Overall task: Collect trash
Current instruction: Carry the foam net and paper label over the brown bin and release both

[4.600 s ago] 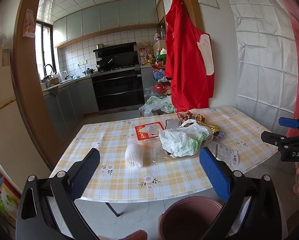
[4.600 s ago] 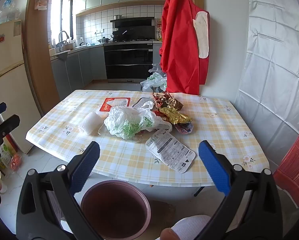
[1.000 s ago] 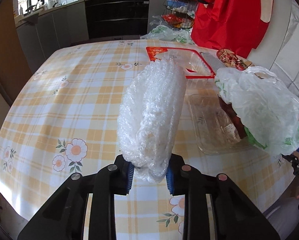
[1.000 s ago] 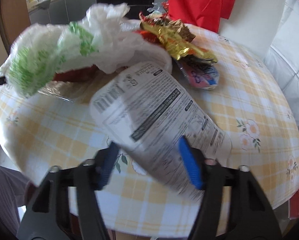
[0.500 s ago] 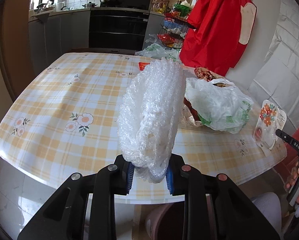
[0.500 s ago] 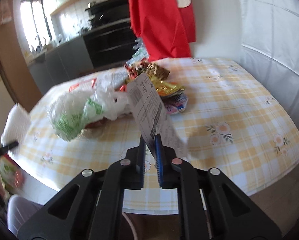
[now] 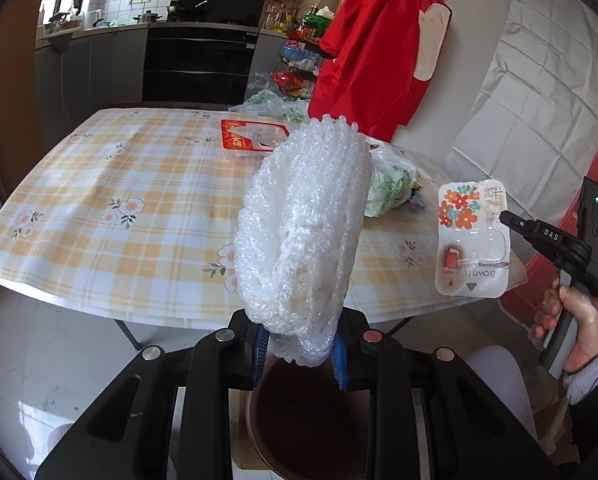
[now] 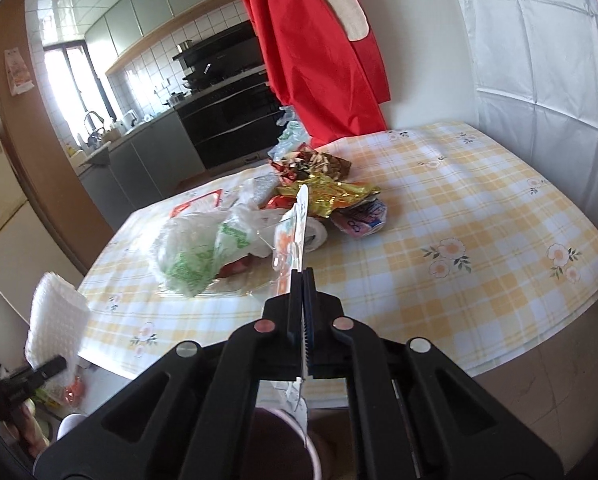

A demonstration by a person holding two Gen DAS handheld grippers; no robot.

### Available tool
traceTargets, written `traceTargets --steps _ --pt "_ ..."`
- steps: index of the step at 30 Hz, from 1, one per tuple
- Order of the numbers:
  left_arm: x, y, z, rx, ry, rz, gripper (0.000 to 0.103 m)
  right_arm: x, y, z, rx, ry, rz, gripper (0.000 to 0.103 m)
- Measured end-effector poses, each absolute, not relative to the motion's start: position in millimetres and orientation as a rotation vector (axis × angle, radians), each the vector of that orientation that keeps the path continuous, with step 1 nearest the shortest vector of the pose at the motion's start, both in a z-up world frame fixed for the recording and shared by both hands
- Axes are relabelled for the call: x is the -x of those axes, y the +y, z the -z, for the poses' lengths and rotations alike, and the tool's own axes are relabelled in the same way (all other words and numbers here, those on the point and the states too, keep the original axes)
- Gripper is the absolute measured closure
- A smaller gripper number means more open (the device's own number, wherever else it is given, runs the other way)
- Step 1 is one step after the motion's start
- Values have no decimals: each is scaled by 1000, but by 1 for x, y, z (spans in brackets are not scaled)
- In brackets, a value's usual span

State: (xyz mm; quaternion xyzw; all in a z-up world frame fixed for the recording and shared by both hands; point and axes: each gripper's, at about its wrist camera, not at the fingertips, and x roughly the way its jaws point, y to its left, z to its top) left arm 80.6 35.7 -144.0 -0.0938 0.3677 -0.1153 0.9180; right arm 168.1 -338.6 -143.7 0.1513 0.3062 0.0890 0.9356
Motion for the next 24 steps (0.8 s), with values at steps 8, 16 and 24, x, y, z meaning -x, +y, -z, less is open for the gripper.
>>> traceTargets --steps 8,16,24 --pt "-49 19 166 175 835 288 77 -136 -327 129 -315 582 -234 98" --pt "-24 -4 181 143 885 324 77 -96 -317 102 -286 518 -299 98" --pt "-32 -48 194 59 942 454 76 -82 -312 94 -241 497 -321 98"
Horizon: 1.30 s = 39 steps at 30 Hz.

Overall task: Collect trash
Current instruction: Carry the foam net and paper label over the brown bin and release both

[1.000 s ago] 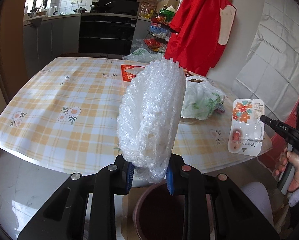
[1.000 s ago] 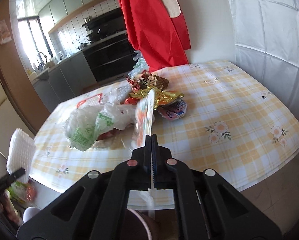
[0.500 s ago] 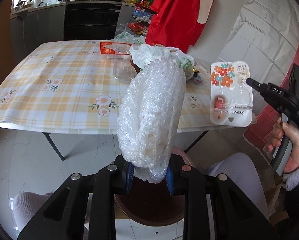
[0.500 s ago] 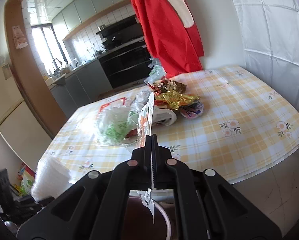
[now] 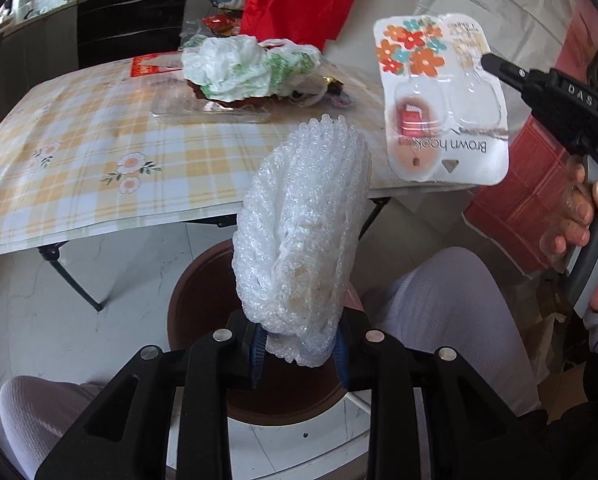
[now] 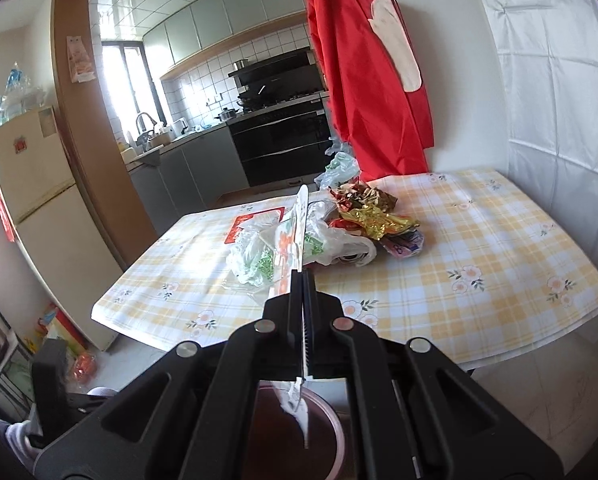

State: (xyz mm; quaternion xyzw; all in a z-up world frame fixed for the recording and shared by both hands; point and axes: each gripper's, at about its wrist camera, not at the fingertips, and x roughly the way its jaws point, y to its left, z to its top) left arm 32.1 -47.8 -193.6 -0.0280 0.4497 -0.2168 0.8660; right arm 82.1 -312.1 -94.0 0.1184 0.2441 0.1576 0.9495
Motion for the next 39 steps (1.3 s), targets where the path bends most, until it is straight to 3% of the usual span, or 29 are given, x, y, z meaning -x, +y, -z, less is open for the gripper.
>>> traceTargets --steps 6,8,10,16,25,37,39 --pt "-54 -65 197 23 963 478 74 -84 -308 101 -251 508 -349 98" --pt "-54 -69 197 22 954 475 63 -85 -306 103 -242 514 -352 98" --pt "-51 -68 199 23 957 471 29 -86 -305 105 -243 522 -359 98" --pt "-35 -35 185 24 880 285 9 -84 -294 112 -245 548 -387 98" --pt "-7 36 161 175 686 -64 6 -66 -251 145 -197 606 -424 98" --pt "-7 55 178 243 729 -126 6 -60 -213 198 -119 749 -462 97" --pt "-8 56 180 245 739 -130 6 -61 -212 202 -122 764 -466 89"
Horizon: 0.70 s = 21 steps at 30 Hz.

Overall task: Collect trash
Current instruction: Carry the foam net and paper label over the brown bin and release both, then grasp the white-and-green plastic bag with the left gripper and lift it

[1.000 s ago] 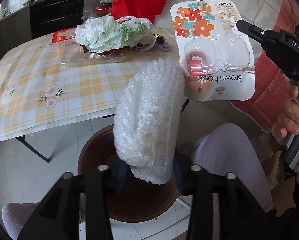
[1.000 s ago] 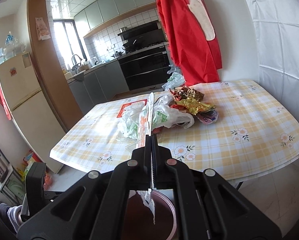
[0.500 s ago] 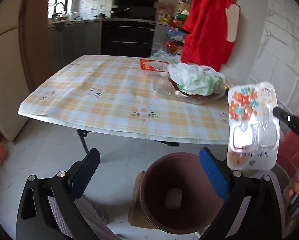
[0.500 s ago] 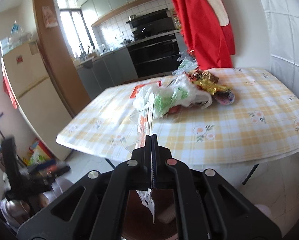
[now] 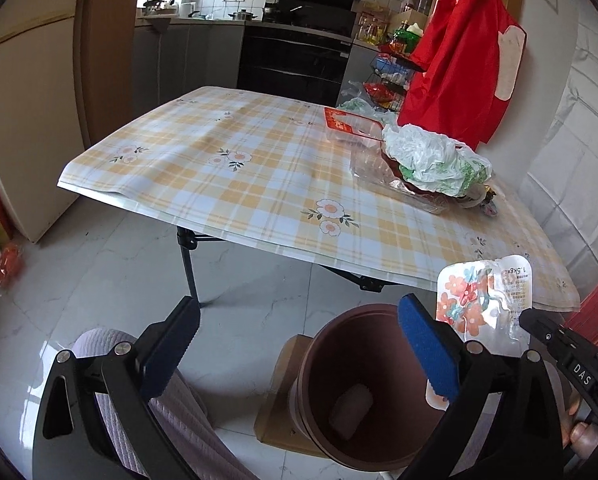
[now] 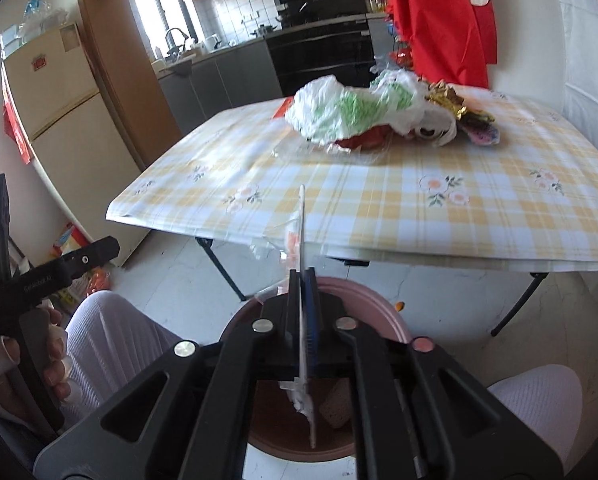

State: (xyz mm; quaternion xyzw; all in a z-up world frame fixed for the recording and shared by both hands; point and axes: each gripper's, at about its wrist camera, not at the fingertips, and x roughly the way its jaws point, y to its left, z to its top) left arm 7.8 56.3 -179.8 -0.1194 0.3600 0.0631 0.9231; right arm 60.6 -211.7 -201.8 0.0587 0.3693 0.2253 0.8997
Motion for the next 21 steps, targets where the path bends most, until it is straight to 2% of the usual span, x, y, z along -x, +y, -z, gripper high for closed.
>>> traceTargets --steps 1,3,4,8,9,12,21 --pt "-8 57 181 246 743 -132 6 -60 -212 203 -123 767 -465 87" --pt "-7 57 181 247 745 -140 6 -59 -213 203 -120 762 -452 67" --pt "-7 58 181 247 744 -144 6 -59 -214 203 -121 759 -446 64" --pt "-6 58 181 248 744 -152 6 -59 -221 201 -135 749 -377 16" --pt "-7 58 181 246 745 -152 6 -59 -225 199 -144 737 -355 9" --pt "-6 57 180 241 743 -152 6 -62 -233 199 -157 736 -295 6" --pt "-7 57 182 238 755 -153 6 -68 -239 211 -120 764 -178 6"
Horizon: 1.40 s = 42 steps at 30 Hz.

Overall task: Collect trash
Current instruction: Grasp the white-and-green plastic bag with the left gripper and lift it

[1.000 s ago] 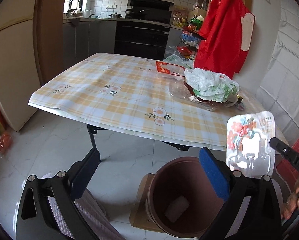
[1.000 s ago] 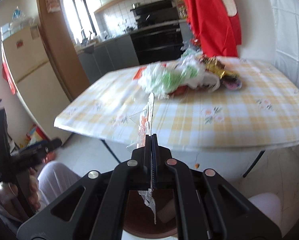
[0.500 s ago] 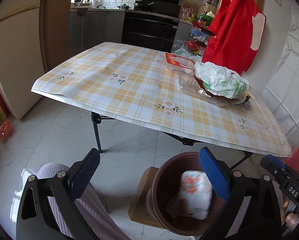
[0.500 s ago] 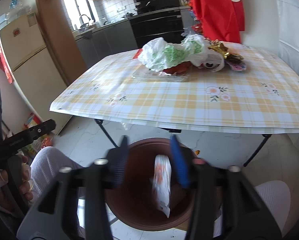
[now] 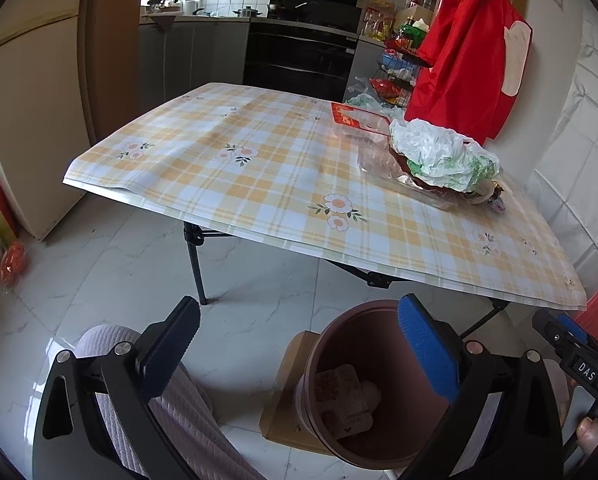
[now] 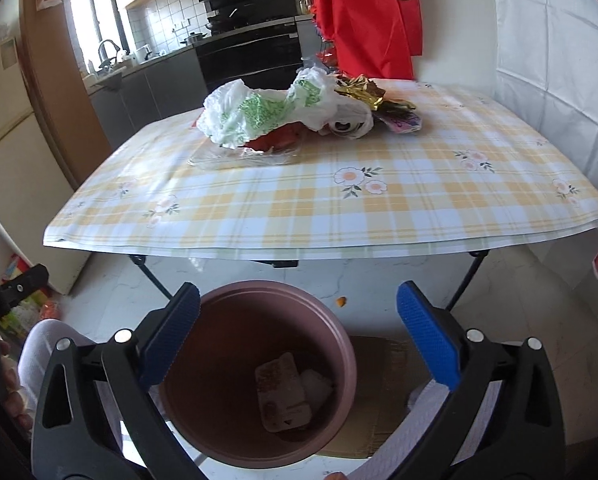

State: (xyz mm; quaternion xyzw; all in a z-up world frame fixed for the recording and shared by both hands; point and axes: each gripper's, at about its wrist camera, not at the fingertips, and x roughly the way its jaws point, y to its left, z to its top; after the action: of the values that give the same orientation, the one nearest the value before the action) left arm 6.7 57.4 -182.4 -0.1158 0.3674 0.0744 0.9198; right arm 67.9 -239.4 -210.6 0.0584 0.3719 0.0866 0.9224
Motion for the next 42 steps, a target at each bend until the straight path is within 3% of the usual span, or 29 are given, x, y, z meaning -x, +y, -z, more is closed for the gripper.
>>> traceTargets --steps 12,23,32,38,39,40,41,42 --pt "-37 47 181 180 783 -153 6 -77 -243 209 -51 742 -157 6" --pt "-178 -37 136 72 731 73 6 -130 -304 214 -234 780 -56 6" --pt "-284 -80 165 55 863 95 6 -153 -337 224 -294 740 -65 6" --pt "-298 -85 182 53 909 102 6 -161 -348 226 -311 743 -56 6" --pt "-296 -86 182 32 904 102 15 -162 -348 225 -309 742 -74 6" --pt "-294 -88 183 8 905 111 34 -162 -347 225 -305 743 -86 6" --pt "-292 -90 185 -23 917 123 44 -163 -346 224 -299 744 -92 6" --pt "-290 -90 185 -43 925 126 62 -163 -344 222 -289 745 -84 6"
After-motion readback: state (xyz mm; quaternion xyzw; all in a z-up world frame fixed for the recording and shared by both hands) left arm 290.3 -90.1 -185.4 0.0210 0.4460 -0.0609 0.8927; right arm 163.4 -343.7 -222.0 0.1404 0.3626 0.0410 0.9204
